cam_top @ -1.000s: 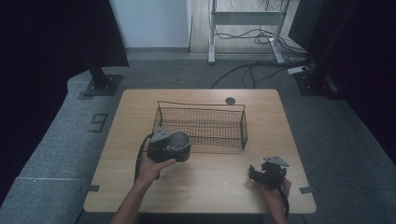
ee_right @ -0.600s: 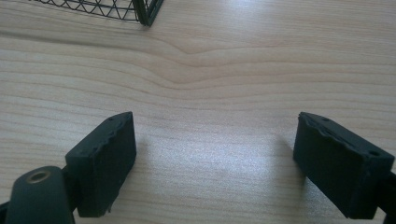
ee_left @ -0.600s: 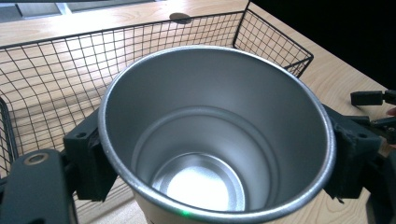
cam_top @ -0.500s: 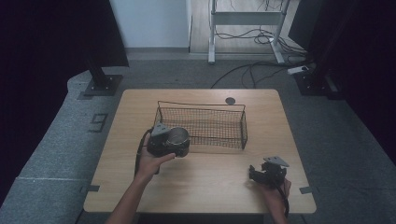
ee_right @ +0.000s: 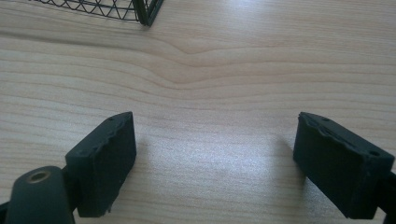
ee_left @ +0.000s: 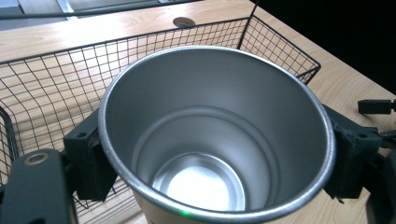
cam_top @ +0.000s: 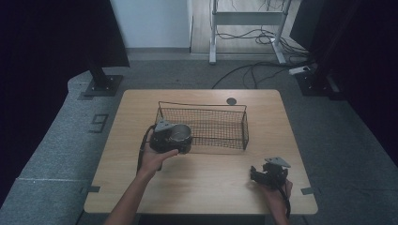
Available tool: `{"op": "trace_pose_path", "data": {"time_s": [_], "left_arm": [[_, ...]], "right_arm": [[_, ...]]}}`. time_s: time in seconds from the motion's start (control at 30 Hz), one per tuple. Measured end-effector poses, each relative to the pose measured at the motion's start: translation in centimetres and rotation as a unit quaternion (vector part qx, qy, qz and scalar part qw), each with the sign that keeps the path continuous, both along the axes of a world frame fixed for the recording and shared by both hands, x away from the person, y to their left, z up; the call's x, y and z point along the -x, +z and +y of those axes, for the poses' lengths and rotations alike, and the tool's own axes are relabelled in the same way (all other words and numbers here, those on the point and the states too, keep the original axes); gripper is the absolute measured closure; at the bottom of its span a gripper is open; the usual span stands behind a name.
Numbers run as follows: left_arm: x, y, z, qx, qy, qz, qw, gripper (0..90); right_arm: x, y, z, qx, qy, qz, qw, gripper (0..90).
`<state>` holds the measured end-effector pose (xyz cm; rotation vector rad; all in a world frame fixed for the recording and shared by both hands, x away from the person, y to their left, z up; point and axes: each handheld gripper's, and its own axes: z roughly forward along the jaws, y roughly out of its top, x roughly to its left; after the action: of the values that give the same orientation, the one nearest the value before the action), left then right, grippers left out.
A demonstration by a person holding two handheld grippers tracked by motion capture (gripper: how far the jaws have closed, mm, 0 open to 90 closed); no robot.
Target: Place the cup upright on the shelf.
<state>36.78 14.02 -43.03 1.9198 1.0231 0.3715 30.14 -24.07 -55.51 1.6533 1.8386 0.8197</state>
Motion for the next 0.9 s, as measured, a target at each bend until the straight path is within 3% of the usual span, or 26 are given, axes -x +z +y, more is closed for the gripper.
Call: {"op": "trace_pose_path", "data": {"time_s": [0.9], "left_arm": [[-2.0, 1.3, -1.6, -0.005, 0.001, -0.004, 1.0, 15.7]], "right_arm": [[0.0, 0.0, 0.0, 0.0, 0.001, -0.001, 1.0, 13.0]]}}
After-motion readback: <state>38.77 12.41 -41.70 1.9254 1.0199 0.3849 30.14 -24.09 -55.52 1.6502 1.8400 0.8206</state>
